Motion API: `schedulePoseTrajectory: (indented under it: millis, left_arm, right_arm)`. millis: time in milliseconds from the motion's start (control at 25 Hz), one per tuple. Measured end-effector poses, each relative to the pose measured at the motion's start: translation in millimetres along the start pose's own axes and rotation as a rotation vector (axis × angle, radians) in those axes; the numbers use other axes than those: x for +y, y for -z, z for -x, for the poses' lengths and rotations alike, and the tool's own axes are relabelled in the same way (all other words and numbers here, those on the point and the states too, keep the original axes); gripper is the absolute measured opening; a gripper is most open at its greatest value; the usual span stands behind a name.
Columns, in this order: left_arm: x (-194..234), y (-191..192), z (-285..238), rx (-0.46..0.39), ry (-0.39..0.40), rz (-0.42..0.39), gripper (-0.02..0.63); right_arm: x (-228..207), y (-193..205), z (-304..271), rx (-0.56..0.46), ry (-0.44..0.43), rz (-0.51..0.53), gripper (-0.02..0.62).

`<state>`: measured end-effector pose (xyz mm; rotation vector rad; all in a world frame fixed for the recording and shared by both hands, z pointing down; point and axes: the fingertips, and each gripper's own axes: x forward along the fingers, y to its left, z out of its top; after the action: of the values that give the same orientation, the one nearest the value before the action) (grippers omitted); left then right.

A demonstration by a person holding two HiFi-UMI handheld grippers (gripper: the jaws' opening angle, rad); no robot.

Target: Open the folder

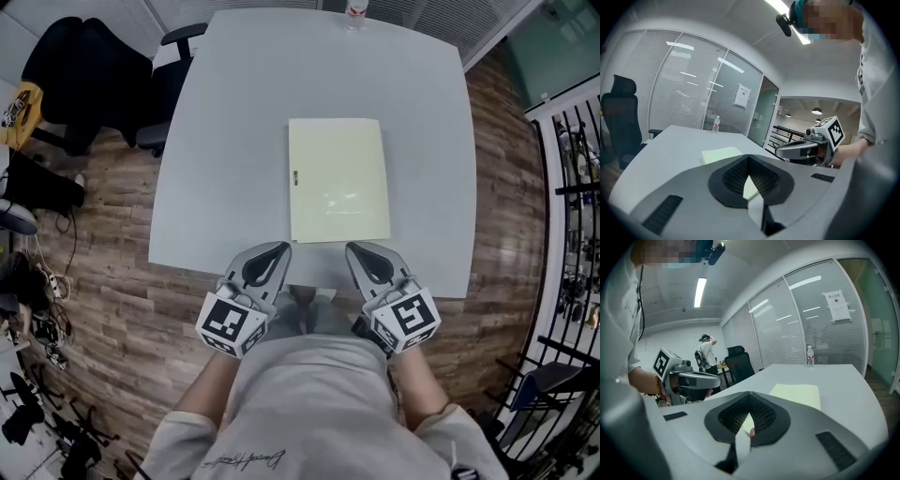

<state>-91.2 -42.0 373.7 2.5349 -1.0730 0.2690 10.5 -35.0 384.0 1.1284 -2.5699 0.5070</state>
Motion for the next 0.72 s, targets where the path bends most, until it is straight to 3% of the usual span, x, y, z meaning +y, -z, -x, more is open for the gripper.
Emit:
schedulePoseTrajectory:
  millis: [720]
  left_arm:
    - [24, 52, -16, 0.089, -0.040, 0.031, 0.008]
  right_arm:
    - [-15, 46, -35, 0.116, 0.028, 0.076, 0.018]
